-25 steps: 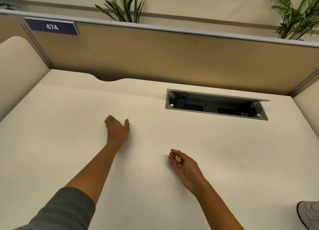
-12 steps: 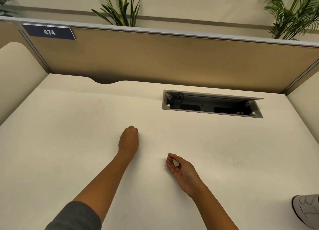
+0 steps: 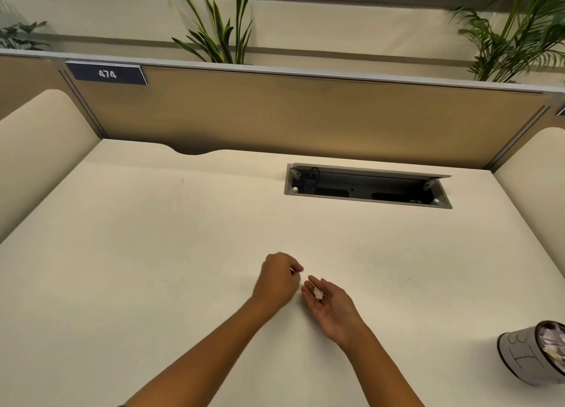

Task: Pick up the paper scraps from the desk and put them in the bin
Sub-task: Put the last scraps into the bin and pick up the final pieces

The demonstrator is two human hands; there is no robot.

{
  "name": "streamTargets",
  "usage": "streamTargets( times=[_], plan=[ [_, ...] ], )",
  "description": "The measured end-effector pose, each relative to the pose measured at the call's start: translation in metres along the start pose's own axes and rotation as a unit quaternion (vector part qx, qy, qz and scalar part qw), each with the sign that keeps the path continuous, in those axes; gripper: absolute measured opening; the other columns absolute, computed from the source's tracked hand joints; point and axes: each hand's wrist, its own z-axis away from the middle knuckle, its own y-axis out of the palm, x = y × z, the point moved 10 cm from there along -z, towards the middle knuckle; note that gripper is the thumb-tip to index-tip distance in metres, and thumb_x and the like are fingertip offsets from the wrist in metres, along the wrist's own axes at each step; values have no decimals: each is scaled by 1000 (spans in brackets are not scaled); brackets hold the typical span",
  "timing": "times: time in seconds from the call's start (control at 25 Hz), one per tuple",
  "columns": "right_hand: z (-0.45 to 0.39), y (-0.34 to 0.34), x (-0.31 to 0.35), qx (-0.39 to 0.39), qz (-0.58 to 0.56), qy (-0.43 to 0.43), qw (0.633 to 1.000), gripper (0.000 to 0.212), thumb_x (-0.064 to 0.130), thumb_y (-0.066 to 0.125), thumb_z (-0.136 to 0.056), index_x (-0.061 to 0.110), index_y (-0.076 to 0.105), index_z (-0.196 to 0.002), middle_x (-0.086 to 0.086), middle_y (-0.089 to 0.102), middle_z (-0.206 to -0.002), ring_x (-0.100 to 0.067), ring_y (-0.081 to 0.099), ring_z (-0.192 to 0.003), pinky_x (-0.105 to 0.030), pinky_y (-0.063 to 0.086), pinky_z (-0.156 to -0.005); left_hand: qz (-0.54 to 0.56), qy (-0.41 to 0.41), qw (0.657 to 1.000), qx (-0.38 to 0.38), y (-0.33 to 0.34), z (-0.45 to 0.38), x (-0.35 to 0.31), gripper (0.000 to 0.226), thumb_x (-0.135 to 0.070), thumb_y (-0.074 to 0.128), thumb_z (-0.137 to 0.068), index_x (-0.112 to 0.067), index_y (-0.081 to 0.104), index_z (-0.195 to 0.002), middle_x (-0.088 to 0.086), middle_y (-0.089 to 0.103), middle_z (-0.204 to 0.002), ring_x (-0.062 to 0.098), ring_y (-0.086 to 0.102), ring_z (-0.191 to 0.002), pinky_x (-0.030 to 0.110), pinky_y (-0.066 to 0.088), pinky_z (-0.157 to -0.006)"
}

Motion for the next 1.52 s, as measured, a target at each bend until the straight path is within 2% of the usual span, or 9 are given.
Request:
streamTargets(
  times=[0.28, 0.4, 0.52, 0.72, 0.84, 0.96, 1.28, 1.4, 1.52],
  plan=[
    [20, -12, 12, 27, -36, 0, 999, 26, 0, 39, -98, -8, 64, -98, -18, 65, -95, -24, 65, -83, -29, 58, -68, 138, 25, 988, 67, 41, 44, -53, 31, -6, 54, -83, -26, 77, -89, -14, 75, -84, -6, 68, -79, 3, 48, -67],
    [31, -26, 18, 25, -101, 18, 994, 23, -1, 43, -100, -9, 63, -107, -21, 62, -104, -28, 63, -94, -36, 52, -92, 173, 9, 985, 12, 29, 40, -45, 36, -4, 49, -87, -28, 75, -92, -20, 73, -91, -9, 64, -90, 6, 47, -79],
    [43, -46, 29, 14, -126, 15, 992, 22, -1, 43, -100, -10, 63, -105, -21, 62, -100, -31, 61, -96, -40, 46, -102, 108, -32, 994, 17, 39, 39, -19, 36, -3, 46, -91, -19, 67, -115, -6, 64, -124, 8, 56, -116, 22, 43, -100],
    [64, -82, 54, 7, -107, -7, 994, 20, -2, 46, -98, -9, 65, -104, -18, 62, -101, -27, 63, -96, -37, 55, -94, 49, -56, 994, 81, 92, 53, -15, 66, -18, 58, -90, -17, 27, -150, 2, 22, -159, 23, 12, -149, 36, 14, -121],
    [81, -105, 73, 4, -89, -30, 996, 20, -2, 48, -98, -9, 65, -106, -18, 63, -103, -27, 64, -97, -38, 60, -80, -38, -54, 988, 142, 126, 62, -28, 100, -41, 73, -80, -23, 8, -155, -2, -5, -164, 26, -17, -149, 51, -6, -119],
    [102, -122, 100, 1, -63, -53, 997, 21, -1, 49, -98, -9, 65, -107, -17, 63, -104, -25, 64, -98, -37, 59, -80, -100, -61, 976, 181, 143, 66, -29, 128, -55, 82, -63, -25, -3, -155, -4, -22, -161, 27, -31, -144, 56, -16, -114],
    [171, -178, 247, -10, -30, -245, 969, 21, 1, 45, -98, -2, 67, -99, -11, 68, -92, -20, 65, -93, -29, 58, -87, -64, -24, 983, 167, 141, 73, -18, 136, -50, 88, -56, -27, -3, -155, -12, -23, -160, 14, -32, -143, 48, -21, -116],
    [204, -217, 301, -77, 146, -365, 916, 24, 3, 45, -100, 9, 67, -107, -5, 67, -108, -17, 65, -106, -27, 52, -99, -63, -22, 984, 163, 141, 72, -18, 135, -46, 89, -56, -27, -1, -155, -13, -21, -160, 13, -31, -144, 48, -20, -117],
    [212, -242, 325, -120, 203, -386, 892, 25, 10, 44, -102, 8, 65, -114, -2, 66, -112, -18, 61, -114, -29, 52, -98, -59, -22, 985, 158, 141, 72, -17, 135, -46, 89, -56, -28, 0, -155, -13, -20, -160, 13, -30, -144, 47, -21, -117]
  ],
)
